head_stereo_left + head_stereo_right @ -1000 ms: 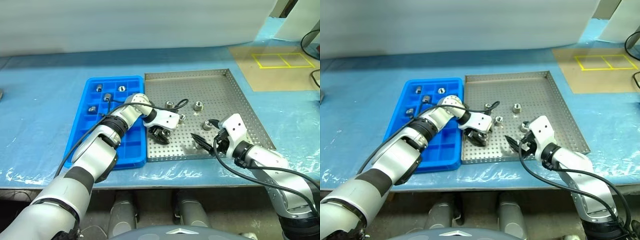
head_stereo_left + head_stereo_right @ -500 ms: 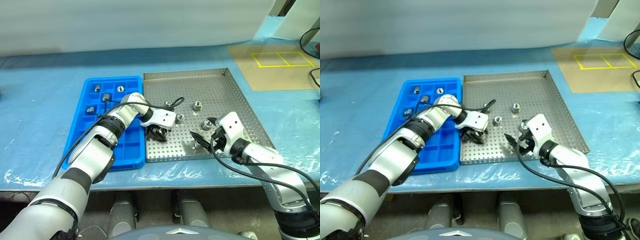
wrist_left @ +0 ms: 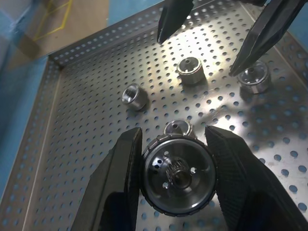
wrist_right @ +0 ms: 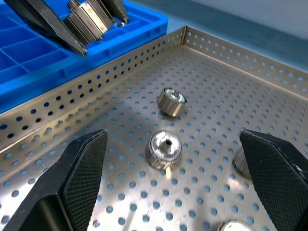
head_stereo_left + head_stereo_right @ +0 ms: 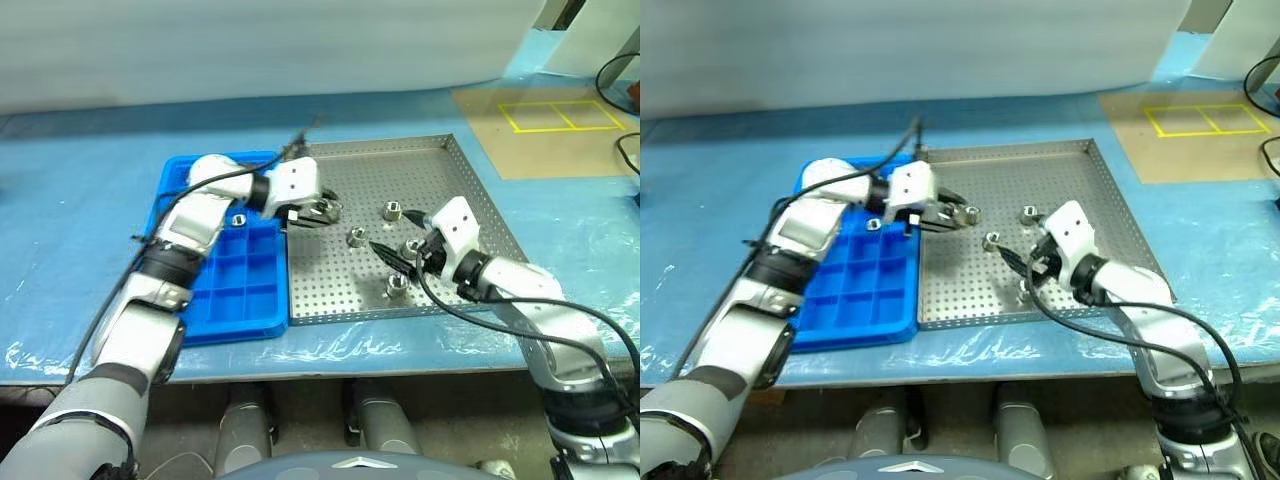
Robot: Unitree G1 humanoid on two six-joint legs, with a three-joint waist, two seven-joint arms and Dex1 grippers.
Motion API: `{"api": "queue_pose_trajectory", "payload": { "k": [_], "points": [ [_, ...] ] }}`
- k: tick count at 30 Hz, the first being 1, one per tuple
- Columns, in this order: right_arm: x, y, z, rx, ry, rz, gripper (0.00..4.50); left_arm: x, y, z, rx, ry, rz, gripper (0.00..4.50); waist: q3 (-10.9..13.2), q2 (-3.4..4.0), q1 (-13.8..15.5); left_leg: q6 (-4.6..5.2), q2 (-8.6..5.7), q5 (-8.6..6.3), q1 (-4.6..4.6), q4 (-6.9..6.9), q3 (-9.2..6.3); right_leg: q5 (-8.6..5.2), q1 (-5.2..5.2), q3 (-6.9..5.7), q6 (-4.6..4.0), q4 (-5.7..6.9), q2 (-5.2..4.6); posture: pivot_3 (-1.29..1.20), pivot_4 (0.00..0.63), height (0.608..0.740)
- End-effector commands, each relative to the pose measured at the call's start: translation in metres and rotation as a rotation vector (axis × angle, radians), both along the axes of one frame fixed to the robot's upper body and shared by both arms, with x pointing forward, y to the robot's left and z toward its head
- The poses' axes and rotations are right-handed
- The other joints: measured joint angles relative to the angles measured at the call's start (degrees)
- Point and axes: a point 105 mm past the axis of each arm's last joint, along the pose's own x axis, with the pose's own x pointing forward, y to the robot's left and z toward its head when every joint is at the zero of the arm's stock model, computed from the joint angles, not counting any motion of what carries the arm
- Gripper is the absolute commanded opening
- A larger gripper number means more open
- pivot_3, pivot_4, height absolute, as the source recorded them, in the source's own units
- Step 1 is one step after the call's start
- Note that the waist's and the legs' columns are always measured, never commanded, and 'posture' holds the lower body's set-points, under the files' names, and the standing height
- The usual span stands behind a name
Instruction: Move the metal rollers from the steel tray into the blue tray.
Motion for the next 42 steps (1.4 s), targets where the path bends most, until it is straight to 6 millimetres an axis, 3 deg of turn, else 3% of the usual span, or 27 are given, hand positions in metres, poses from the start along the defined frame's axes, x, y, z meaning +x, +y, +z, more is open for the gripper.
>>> {"api": "queue_pose_trajectory", "payload": {
  "k": [1,4,9,15,21,28,42],
  "points": [
    [0.004,0.024,0.025,0.036,-0.071,0.142,4.50,-0.008,0.029,0.030,-0.126,-0.053,0.088,1.74,0.0,0.02,0.5,-0.01,0.00,0.01,-0.03,-0.01,0.00,0.00,-0.02,0.00,0.00,0.00,0.00,-0.16,0.150,0.740],
    [0.004,0.052,0.037,0.074,-0.054,0.302,4.50,-0.011,0.058,0.033,-0.165,-0.053,0.206,1.74,0.0,0.05,1.5,-0.04,0.02,0.02,-0.04,-0.07,0.00,-0.01,-0.07,-0.01,-0.07,0.04,0.00,-0.07,0.150,0.740],
    [0.011,0.084,0.034,0.027,-0.047,0.473,4.50,-0.015,0.095,0.026,-0.179,-0.058,0.399,1.74,0.0,0.04,4.4,-0.09,0.06,0.05,-0.06,-0.16,-0.01,-0.08,-0.09,-0.10,-0.20,0.06,-0.01,0.11,0.150,0.740],
    [0.013,0.104,0.033,0.027,-0.040,0.592,4.50,-0.036,0.120,0.008,-0.174,-0.031,0.555,1.74,0.0,0.02,7.5,-0.11,0.10,0.06,-0.10,-0.17,-0.02,-0.09,-0.12,-0.11,-0.21,0.06,-0.03,0.24,0.150,0.740],
    [0.015,0.106,0.026,0.003,-0.033,0.620,4.50,-0.060,0.130,-0.020,-0.115,0.032,0.655,1.74,0.0,0.01,9.3,-0.18,0.15,0.09,-0.08,-0.18,-0.05,-0.11,-0.11,-0.13,-0.20,0.11,-0.03,0.29,0.150,0.740],
    [0.016,0.107,0.020,-0.005,-0.021,0.630,4.50,-0.072,0.135,-0.033,-0.078,0.067,0.700,1.74,0.0,0.01,10.5,-0.22,0.17,0.12,-0.02,-0.23,-0.10,-0.18,-0.11,-0.13,-0.07,0.12,-0.01,0.29,0.150,0.740],
    [0.018,0.099,0.014,-0.032,-0.024,0.582,4.50,-0.058,0.155,-0.053,-0.060,0.093,0.828,1.74,0.0,0.00,10.4,-0.23,0.14,0.12,-0.04,-0.25,-0.10,-0.14,-0.14,-0.11,-0.14,0.11,0.00,0.24,0.150,0.740]
  ]
}}
